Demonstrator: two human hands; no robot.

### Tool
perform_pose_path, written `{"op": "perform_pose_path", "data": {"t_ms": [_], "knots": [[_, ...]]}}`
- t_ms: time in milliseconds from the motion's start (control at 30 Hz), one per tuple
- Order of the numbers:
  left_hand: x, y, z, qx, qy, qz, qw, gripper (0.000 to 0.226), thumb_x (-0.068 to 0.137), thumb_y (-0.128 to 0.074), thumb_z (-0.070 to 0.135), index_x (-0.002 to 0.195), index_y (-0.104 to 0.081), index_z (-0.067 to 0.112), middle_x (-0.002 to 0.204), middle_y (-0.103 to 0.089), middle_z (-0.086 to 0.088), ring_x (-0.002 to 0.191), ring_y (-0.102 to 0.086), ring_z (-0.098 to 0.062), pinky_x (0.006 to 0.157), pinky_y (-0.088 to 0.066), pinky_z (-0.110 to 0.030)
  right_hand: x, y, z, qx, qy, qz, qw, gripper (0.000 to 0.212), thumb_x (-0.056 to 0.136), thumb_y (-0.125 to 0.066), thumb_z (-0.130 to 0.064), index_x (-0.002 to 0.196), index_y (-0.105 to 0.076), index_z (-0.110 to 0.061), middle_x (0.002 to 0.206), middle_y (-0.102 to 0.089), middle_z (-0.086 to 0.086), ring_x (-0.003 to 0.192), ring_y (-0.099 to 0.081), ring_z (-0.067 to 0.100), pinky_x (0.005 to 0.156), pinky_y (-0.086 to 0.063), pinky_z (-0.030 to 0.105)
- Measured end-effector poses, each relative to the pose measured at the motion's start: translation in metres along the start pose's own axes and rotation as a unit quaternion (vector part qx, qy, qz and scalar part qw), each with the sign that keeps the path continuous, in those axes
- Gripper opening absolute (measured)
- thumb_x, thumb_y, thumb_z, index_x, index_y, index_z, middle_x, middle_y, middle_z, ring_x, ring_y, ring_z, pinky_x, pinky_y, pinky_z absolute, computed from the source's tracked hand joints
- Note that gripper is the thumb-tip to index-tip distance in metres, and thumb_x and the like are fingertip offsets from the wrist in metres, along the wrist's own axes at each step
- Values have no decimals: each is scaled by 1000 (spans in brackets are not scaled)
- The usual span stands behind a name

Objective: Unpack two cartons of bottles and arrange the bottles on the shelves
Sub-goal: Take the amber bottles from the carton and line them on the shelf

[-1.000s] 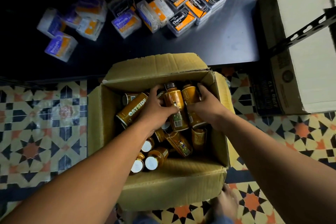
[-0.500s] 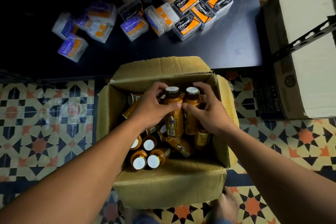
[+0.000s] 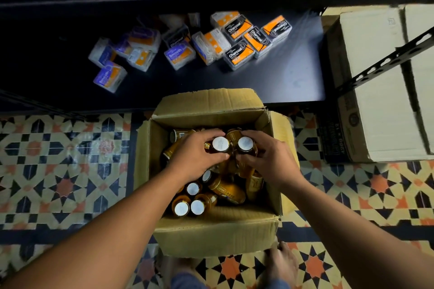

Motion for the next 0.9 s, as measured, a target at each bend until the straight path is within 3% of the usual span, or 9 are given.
{"op": "perform_pose_path", "data": {"t_ms": [100,200,300,400,467,533,633,800,900], "knots": [[-19,23,25,-2,-2,47,999,56,75,-86,39,127,-66,37,125,-67,15,121,-57,-6,104,-50,-40,-18,20,-28,4,14,12,1000,62,86,-81,-33,141,-55,-39,129,-66,-14,96,-68,0,77,-60,18],[-43,50,62,15,-25,77,997,59,71,-82,53,126,-64,43,124,-66,20,123,-56,-11,102,-52,-43,-36,57,-71,-13,42,40,998,58,85,-81,-36,138,-58,-40,112,-70,-17,81,-70,8,67,-61,25],[-70,82,111,14,-58,105,993,58,71,-83,50,126,-66,40,121,-67,20,115,-60,-5,97,-55,-38,-54,101,-125,-15,82,65,994,57,81,-81,-41,135,-63,-37,103,-61,-31,88,-70,12,70,-61,29],[-99,120,164,19,-95,138,986,62,69,-78,59,127,-64,42,120,-69,20,113,-63,-6,94,-56,-40,-70,146,-178,-4,125,86,988,54,80,-82,-42,131,-65,-38,103,-66,-32,96,-67,-6,75,-57,16],[-117,144,201,15,-119,153,981,66,67,-73,66,129,-58,49,120,-67,24,116,-62,-11,95,-55,-42,-80,176,-213,-3,146,103,984,57,80,-83,-42,134,-64,-36,111,-72,-21,97,-68,-6,77,-57,13],[-136,167,239,13,-140,160,977,65,68,-75,63,129,-57,51,120,-65,30,118,-60,-6,99,-53,-40,-91,204,-248,1,161,116,980,60,80,-84,-41,136,-64,-33,117,-73,-16,101,-69,-3,80,-58,14],[-162,201,294,31,-179,168,969,58,71,-80,55,126,-62,46,117,-66,29,113,-61,1,99,-53,-38,-106,242,-296,6,175,138,975,60,78,-86,-40,134,-65,-38,117,-70,-23,103,-67,-4,82,-53,8],[-204,251,365,23,-225,188,956,56,70,-83,50,122,-69,36,117,-70,22,107,-65,3,98,-54,-41,-137,295,-361,39,200,170,964,54,74,-86,-43,125,-69,-41,102,-75,-23,90,-71,-4,83,-60,26],[-234,274,402,34,-248,201,947,60,69,-76,59,123,-69,34,118,-70,20,108,-65,1,98,-53,-43,-159,320,-401,32,233,185,954,55,72,-84,-48,125,-69,-39,106,-74,-22,93,-71,-3,82,-62,31]]}}
Point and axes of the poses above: each hand's wrist, its own x-axis towards the middle knuckle, its own y-axis out of the back of the hand, z = x × y, the point moved 6 cm from there along x, towards the middle knuckle
